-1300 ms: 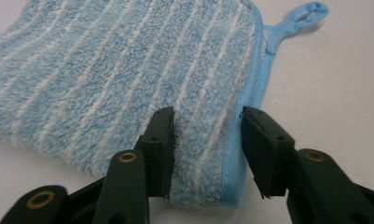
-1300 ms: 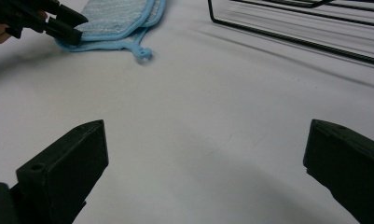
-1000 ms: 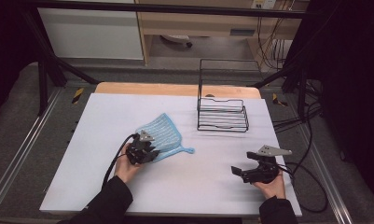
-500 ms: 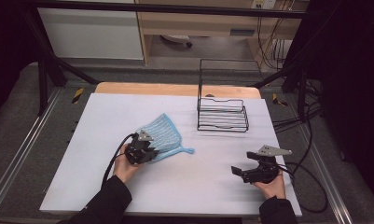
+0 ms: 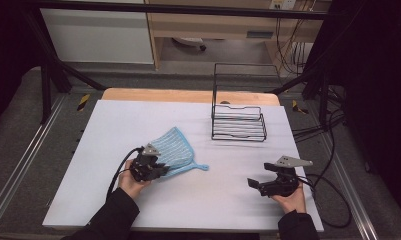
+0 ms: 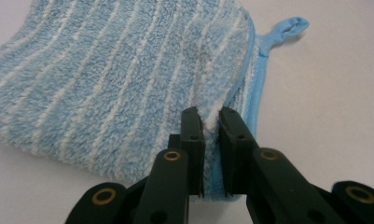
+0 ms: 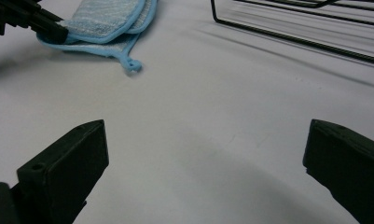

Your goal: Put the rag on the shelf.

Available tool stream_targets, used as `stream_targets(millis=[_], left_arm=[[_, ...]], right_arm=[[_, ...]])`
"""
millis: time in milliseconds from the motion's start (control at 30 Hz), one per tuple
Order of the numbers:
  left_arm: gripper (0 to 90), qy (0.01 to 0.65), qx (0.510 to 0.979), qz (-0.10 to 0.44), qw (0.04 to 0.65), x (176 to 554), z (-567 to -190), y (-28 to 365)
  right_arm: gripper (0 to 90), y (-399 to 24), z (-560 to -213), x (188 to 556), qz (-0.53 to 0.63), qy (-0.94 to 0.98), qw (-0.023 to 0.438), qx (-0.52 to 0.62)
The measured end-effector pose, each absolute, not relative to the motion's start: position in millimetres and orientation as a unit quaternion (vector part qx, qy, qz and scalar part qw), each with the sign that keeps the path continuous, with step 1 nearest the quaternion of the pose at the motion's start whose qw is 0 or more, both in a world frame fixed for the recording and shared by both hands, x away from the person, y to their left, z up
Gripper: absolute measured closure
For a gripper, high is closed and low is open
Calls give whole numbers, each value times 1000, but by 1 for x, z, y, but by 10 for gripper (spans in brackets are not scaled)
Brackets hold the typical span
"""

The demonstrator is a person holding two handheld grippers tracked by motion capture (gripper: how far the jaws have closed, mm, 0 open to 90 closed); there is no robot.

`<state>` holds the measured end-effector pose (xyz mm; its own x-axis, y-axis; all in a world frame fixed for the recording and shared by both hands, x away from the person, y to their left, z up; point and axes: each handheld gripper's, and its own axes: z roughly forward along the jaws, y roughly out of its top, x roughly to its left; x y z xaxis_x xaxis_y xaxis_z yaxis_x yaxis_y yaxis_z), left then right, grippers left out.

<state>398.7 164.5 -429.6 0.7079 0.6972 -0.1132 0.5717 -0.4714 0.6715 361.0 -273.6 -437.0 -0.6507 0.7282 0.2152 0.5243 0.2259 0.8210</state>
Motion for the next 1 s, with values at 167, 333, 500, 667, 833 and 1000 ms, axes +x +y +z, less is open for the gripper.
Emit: stream_targets(millis=[167,333,500,667,833,1000], left_arm=[[808,375,851,88,358,394,-432,164],[808,374,850,86,360,390,-433,165],[808,374,849,81,364,384,-433,166],[808,369,851,79,365,375,-434,166],[808,363,853,75,368,367,-434,166],[807,356,856,66,370,358,-433,166]], right_arm=[[8,-273,-437,361,474,775,107,404],[9,-273,-437,361,474,776,108,402],[9,-272,-437,361,474,777,108,401],[10,-272,-437,360,474,777,107,401],[10,-272,-437,360,474,777,106,400],[10,-271,-437,360,474,776,106,402]])
